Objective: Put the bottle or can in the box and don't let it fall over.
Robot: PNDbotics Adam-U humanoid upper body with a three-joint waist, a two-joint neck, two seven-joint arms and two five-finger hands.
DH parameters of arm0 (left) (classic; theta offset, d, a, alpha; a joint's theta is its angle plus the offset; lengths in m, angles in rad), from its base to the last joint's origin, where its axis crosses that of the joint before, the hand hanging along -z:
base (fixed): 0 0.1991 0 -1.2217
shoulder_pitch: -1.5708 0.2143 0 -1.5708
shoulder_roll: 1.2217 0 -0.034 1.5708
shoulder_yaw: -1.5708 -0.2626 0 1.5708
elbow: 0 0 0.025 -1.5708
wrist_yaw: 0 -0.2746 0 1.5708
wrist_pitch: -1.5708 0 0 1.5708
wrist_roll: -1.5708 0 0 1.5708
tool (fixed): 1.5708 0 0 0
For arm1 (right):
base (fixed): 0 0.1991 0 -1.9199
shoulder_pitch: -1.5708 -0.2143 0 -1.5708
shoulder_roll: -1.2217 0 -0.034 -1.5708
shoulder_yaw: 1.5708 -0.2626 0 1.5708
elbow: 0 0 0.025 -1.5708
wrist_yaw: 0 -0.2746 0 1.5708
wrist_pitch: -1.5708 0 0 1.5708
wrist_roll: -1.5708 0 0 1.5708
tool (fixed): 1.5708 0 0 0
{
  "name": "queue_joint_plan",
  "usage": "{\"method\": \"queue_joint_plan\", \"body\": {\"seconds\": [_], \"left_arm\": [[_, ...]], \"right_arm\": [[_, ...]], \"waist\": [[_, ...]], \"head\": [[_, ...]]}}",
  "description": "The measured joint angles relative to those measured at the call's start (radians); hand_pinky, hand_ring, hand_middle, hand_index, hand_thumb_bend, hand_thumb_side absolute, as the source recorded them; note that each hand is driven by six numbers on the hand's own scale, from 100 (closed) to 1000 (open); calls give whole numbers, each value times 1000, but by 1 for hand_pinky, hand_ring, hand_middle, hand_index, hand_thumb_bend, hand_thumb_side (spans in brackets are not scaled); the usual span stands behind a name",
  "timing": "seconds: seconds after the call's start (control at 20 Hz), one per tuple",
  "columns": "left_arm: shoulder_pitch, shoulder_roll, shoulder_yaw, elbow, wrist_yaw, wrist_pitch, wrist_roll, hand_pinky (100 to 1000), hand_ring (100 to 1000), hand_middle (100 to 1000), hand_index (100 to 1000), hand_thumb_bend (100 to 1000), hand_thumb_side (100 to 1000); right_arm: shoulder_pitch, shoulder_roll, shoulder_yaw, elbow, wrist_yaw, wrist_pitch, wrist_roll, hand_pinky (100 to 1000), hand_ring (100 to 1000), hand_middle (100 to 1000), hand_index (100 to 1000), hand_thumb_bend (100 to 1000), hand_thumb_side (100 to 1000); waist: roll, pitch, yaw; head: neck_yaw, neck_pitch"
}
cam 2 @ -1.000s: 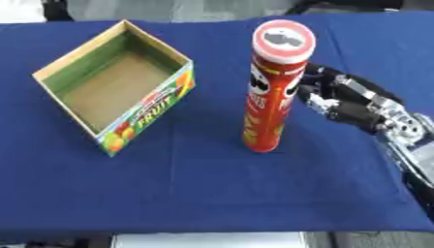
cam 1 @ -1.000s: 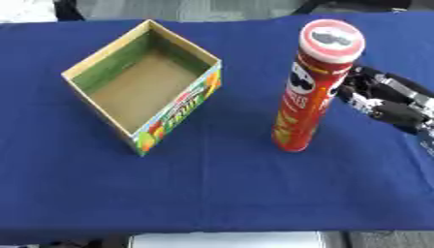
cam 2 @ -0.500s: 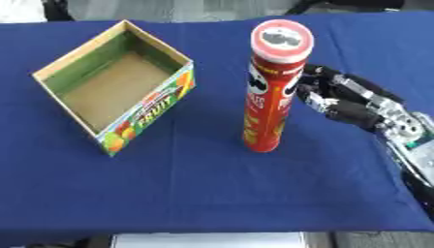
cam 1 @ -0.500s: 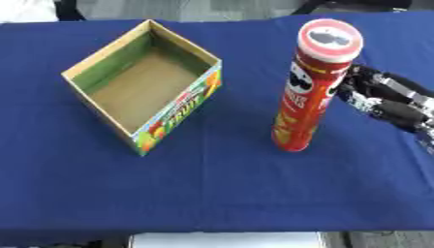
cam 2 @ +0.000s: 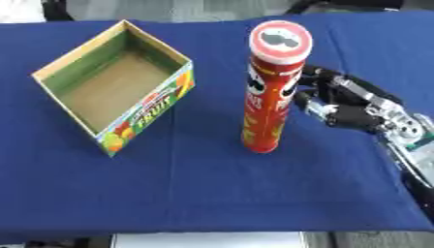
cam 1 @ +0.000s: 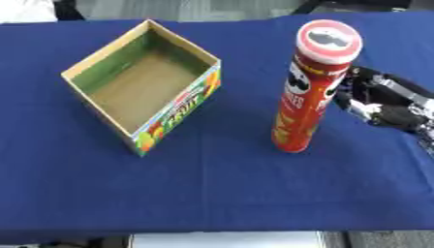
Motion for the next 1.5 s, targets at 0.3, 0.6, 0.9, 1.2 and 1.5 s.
{"method": "queue_joint_plan", "body": {"seconds": [0.3,0.6,0.9,1.2,1.5], "left_arm": [[0,-6,0,0,3,-1,-4,754,919,892,915,603,970],[0,-6,0,0,4,-2,-5,754,920,892,915,603,973],[0,-7,0,0,5,-2,-6,754,921,892,915,600,975],[0,-7,0,0,7,-3,-7,754,922,892,915,596,975],[0,-12,0,0,7,-4,-9,754,923,893,915,595,979]], "right_arm": [[5,0,0,0,-1,8,31,942,985,1000,981,391,100],[5,0,-2,0,-10,20,25,943,986,1000,983,387,100],[5,0,-2,0,-16,26,14,944,988,1000,984,379,100],[2,1,0,-6,-29,28,6,945,990,1000,985,376,100],[-14,9,3,-7,-45,29,4,946,992,1000,985,372,100]], "waist": [[1,1,-4],[1,2,-4],[1,2,-4],[1,2,-3],[1,3,-1]], "head": [[0,0],[0,0],[-1,0],[-2,0],[-3,0]]}}
